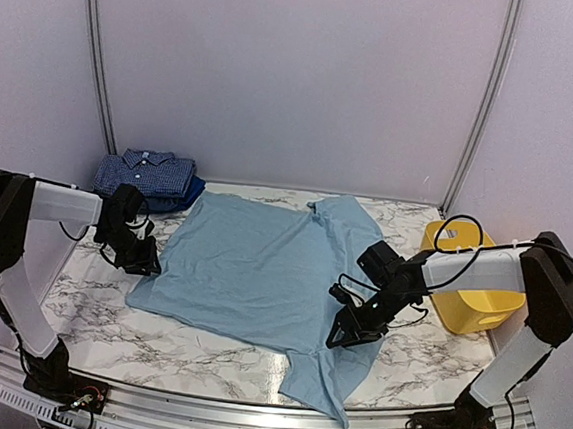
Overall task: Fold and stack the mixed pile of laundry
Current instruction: Flatten out the crumpled T-shirt at the center of the board.
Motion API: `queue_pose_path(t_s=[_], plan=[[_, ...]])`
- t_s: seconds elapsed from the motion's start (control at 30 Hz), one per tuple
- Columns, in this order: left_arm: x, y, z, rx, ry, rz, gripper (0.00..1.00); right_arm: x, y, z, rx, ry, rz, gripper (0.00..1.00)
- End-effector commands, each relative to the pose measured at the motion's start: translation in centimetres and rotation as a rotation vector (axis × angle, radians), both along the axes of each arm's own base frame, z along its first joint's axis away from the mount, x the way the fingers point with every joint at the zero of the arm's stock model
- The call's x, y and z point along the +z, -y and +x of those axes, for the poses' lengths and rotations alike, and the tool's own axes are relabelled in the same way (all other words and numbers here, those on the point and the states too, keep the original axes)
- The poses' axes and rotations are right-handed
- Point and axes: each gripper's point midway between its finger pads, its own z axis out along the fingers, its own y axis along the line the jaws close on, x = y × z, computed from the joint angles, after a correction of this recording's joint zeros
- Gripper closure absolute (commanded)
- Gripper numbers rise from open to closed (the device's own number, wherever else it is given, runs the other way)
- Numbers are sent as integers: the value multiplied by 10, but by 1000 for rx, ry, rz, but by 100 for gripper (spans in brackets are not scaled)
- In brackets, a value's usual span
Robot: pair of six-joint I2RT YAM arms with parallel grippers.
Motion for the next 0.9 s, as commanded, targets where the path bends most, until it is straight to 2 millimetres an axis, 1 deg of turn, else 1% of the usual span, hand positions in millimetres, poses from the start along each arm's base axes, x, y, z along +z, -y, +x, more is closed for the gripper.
queue_pose_path(t_s=[0.0,0.13,0.23,0.27,0.3,0.47,0.57,0.63,0.77,0.87], plan=[[1,-2,11,-4,23,29,68,-29,25,-21,-8,-66,-131,49],[2,1,16,-24,28,30,69,-34,36,-23,-28,-73,-173,49],[-3,4,15,-41,16,28,71,-34,46,-19,-50,-63,-204,48],[-6,4,15,-42,10,33,74,-31,53,-14,-73,-52,-212,48],[-7,4,15,-41,7,38,75,-31,54,-12,-78,-49,-215,48],[-5,3,19,-40,16,47,82,-33,62,-11,-80,-50,-239,48],[-4,0,21,-36,21,61,91,-35,69,-11,-88,-50,-260,48],[-3,-1,23,-33,25,70,100,-36,73,-12,-92,-54,-271,48],[4,-10,26,-20,46,119,100,-37,77,-11,-102,-53,-285,48],[10,-22,29,-2,63,185,100,-39,79,-11,-105,-57,-292,48]])
